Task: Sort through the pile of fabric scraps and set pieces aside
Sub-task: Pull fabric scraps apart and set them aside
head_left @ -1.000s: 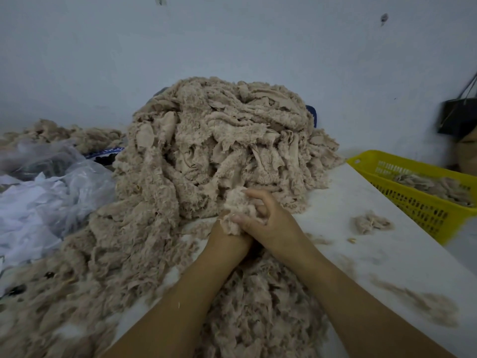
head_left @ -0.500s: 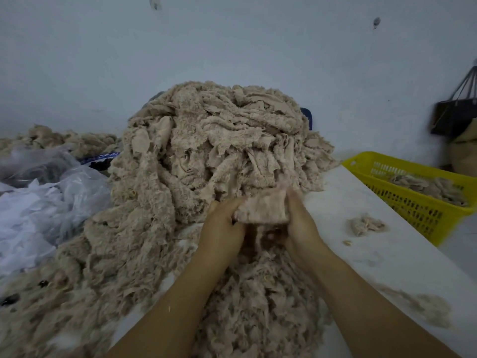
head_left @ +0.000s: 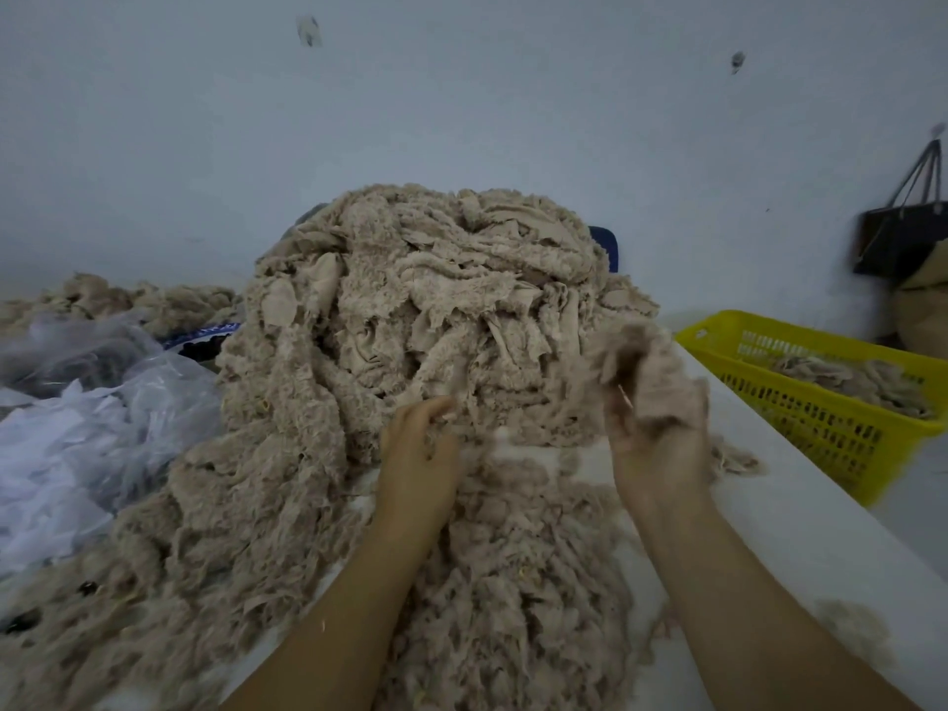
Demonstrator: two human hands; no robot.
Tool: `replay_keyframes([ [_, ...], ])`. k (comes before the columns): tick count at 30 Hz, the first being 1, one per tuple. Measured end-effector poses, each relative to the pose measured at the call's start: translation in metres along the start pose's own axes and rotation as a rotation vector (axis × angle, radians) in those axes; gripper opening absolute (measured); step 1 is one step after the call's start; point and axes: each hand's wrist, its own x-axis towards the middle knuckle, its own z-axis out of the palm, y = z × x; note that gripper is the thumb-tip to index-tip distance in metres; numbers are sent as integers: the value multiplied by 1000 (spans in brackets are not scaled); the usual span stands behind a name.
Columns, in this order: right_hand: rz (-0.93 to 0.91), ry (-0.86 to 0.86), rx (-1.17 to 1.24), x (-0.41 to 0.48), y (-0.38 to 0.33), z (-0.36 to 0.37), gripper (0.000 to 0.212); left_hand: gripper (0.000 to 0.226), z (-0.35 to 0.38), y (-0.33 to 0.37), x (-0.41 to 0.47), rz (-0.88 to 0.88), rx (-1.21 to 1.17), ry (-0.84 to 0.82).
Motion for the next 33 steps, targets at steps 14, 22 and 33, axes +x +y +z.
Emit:
replay_keyframes([
  [14, 42, -1, -832, 6, 36, -12, 36, 18, 1, 10, 64, -142, 207, -91],
  [22, 374, -198, -641, -4, 36, -2, 46, 20, 20, 38, -19, 253, 0, -590],
  [33, -73, 47, -928, 2, 31, -1, 46, 38, -14, 11, 20, -405, -662, 182],
])
